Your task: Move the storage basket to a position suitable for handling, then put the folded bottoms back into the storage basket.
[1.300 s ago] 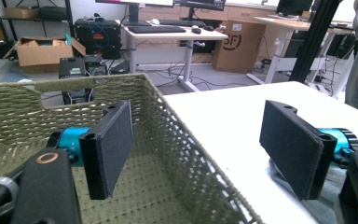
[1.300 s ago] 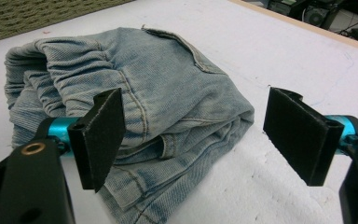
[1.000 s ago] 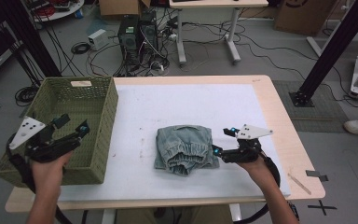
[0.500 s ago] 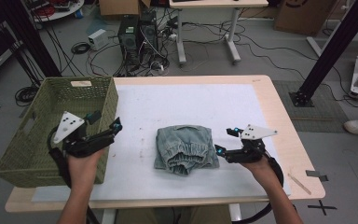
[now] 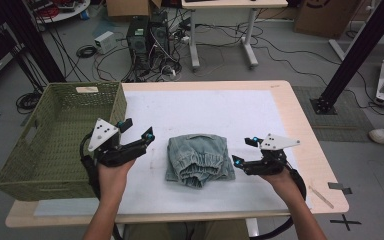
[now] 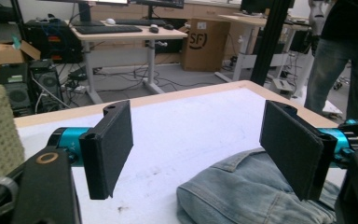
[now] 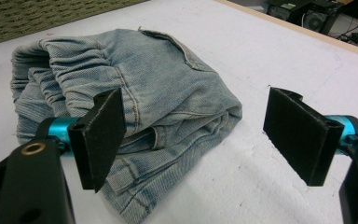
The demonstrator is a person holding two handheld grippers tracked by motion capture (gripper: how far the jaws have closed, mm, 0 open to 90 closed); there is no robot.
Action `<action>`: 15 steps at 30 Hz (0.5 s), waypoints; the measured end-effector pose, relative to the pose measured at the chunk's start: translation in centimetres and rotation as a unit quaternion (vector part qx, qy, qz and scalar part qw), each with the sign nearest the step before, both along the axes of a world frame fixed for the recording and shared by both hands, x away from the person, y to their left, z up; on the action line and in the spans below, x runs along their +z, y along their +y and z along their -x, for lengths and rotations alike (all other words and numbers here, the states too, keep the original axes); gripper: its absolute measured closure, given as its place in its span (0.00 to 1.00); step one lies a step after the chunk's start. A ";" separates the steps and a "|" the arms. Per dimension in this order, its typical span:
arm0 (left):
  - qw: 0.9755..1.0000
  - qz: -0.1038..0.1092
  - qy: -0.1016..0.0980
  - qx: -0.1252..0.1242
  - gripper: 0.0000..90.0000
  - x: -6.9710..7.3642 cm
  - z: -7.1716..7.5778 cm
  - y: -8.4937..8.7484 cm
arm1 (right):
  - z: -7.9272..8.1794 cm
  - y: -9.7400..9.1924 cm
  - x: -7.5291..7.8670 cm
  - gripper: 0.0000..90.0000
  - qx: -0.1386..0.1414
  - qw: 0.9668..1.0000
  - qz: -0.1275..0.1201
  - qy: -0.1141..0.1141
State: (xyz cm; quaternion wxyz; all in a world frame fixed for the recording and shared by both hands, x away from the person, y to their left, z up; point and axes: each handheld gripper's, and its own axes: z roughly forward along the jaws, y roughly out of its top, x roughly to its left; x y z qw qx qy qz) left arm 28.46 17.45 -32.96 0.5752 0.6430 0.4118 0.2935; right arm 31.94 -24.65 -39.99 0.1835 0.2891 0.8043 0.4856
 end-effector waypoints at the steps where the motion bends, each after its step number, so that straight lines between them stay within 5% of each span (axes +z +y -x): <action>1: 1.000 0.001 0.001 -0.002 0.28 -0.1 0.0 -0.2 | 0.0 0.0 0.0 0.24 -0.001 1.000 -0.001 0.000; 15: 0.999 -0.012 0.025 -0.042 0.28 -1.2 -1.0 -3.2 | 0.2 -0.8 0.1 0.24 -0.007 1.000 -0.001 -0.001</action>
